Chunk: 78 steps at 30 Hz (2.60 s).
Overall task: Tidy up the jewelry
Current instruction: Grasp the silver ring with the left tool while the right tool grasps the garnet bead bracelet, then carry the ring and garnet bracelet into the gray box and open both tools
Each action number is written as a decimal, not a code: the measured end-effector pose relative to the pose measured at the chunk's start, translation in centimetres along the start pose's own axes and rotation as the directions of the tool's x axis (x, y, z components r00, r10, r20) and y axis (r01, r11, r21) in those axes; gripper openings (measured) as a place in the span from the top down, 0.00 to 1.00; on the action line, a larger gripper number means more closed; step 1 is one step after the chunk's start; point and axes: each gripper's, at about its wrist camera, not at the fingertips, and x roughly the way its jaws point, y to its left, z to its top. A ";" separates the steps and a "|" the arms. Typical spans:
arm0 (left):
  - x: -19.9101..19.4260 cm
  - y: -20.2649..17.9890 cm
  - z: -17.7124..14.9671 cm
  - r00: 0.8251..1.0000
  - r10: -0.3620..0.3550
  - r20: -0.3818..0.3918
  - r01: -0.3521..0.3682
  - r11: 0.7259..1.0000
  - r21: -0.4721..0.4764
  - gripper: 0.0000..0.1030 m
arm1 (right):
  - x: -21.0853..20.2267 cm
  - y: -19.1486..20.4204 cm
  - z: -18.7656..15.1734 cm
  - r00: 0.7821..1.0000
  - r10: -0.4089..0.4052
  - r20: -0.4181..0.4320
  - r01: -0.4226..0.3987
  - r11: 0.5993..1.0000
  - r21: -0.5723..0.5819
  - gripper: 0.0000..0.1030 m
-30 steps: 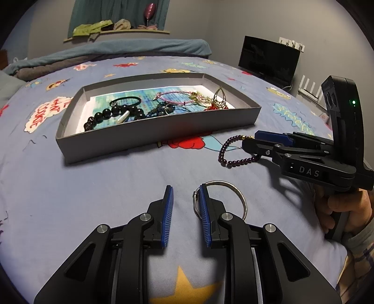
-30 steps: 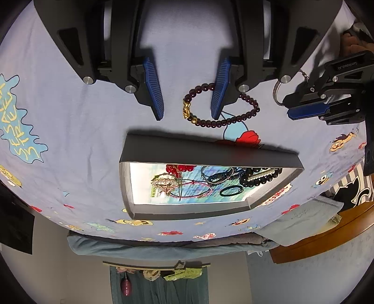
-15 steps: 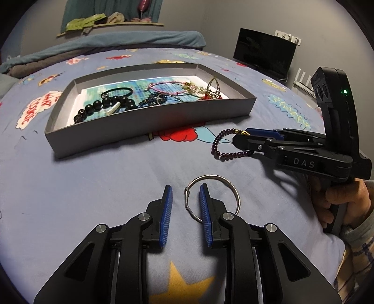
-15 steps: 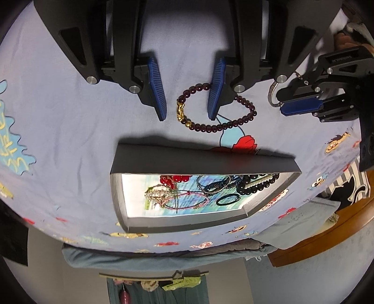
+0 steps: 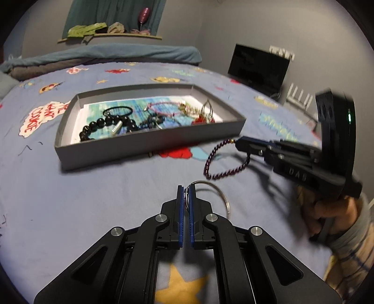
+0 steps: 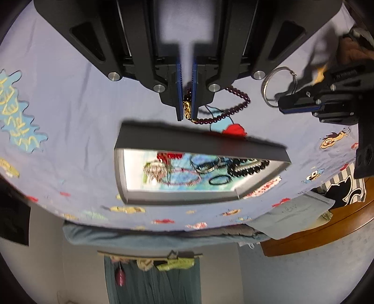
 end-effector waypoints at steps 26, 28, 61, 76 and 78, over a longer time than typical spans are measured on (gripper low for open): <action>-0.6 5.2 10.0 0.981 0.152 0.121 -0.151 0.988 -0.016 0.96 | 1.0 3.4 10.8 0.989 0.080 0.125 -0.073 0.995 -0.063 0.94; 0.0 5.9 10.4 0.979 0.166 0.117 -0.165 0.986 -0.025 0.96 | 2.2 3.5 10.8 0.989 0.090 0.115 -0.084 0.995 -0.054 0.94; 3.2 9.6 8.8 0.978 0.177 0.109 -0.165 0.980 -0.107 0.63 | 6.4 0.6 7.6 0.998 0.050 0.034 -0.051 0.998 0.041 0.72; -0.1 7.9 6.5 0.960 0.208 0.188 -0.189 0.975 -0.113 0.49 | 3.8 1.4 6.3 0.993 0.004 0.117 -0.004 1.000 -0.001 0.47; -0.5 7.8 6.2 0.954 0.215 0.210 -0.193 0.974 -0.118 0.34 | 3.5 1.5 6.0 0.992 -0.004 0.124 0.006 1.000 -0.008 0.45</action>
